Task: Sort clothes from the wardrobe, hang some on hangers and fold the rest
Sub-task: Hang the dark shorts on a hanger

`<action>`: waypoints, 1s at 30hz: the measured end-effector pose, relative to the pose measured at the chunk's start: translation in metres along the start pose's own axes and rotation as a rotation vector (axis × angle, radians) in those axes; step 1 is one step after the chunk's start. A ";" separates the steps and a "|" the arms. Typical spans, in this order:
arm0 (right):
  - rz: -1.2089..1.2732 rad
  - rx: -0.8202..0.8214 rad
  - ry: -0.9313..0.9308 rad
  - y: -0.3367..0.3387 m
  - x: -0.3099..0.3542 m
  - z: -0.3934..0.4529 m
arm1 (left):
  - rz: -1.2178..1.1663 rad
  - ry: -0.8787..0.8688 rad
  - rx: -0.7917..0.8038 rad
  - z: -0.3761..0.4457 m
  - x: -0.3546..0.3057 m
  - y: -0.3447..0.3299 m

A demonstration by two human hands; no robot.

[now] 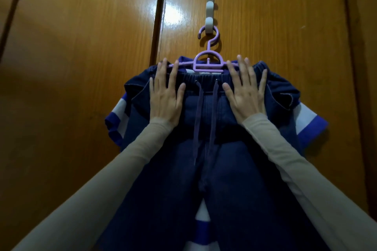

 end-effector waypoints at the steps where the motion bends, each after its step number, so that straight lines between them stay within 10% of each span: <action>1: 0.010 0.013 0.005 -0.001 0.002 -0.013 | 0.021 0.012 0.029 -0.017 0.001 0.000; 15: -0.190 0.258 0.071 -0.020 0.022 -0.179 | 0.447 0.025 0.473 -0.204 0.031 0.005; 30: -0.134 0.649 0.119 0.028 0.023 -0.241 | 0.388 0.327 0.845 -0.245 -0.014 0.055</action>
Point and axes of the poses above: each hand's wrist, its own z-axis towards the middle knuckle, its own y-axis out of the back of the hand, x = y × z, the point moved 2 cm from there along z, towards the middle knuckle, and after that the axes turned 2 degrees about -z, right-handed, at the moved point
